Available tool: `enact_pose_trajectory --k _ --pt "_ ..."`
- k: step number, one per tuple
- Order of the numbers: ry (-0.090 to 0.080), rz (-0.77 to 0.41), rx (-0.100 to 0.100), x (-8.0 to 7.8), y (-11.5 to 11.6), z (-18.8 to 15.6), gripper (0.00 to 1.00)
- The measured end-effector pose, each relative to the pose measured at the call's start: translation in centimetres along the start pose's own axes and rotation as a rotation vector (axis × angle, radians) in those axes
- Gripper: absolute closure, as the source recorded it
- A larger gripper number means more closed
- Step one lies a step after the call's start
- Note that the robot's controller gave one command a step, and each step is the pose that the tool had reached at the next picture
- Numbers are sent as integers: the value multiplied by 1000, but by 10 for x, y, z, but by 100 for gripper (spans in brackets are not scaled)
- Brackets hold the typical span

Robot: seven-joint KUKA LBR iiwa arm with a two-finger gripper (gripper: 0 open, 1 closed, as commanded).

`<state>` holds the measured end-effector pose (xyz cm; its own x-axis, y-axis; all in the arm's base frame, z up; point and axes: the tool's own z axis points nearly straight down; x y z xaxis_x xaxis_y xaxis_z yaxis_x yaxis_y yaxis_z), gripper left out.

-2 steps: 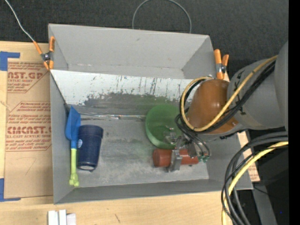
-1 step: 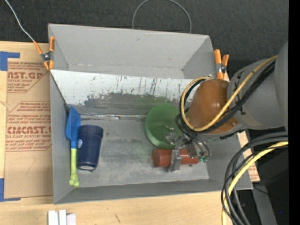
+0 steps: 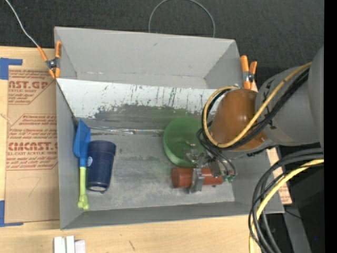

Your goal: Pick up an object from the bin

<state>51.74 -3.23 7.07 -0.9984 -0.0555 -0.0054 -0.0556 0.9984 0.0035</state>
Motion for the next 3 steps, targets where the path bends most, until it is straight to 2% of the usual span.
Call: enact_pose_trajectory --k 1,2,3 --pt "-4 -16 0 -6 0 -1 100" --pt "-4 -17 0 4 -7 -3 100" --pt "-4 -17 -1 4 -7 -3 100"
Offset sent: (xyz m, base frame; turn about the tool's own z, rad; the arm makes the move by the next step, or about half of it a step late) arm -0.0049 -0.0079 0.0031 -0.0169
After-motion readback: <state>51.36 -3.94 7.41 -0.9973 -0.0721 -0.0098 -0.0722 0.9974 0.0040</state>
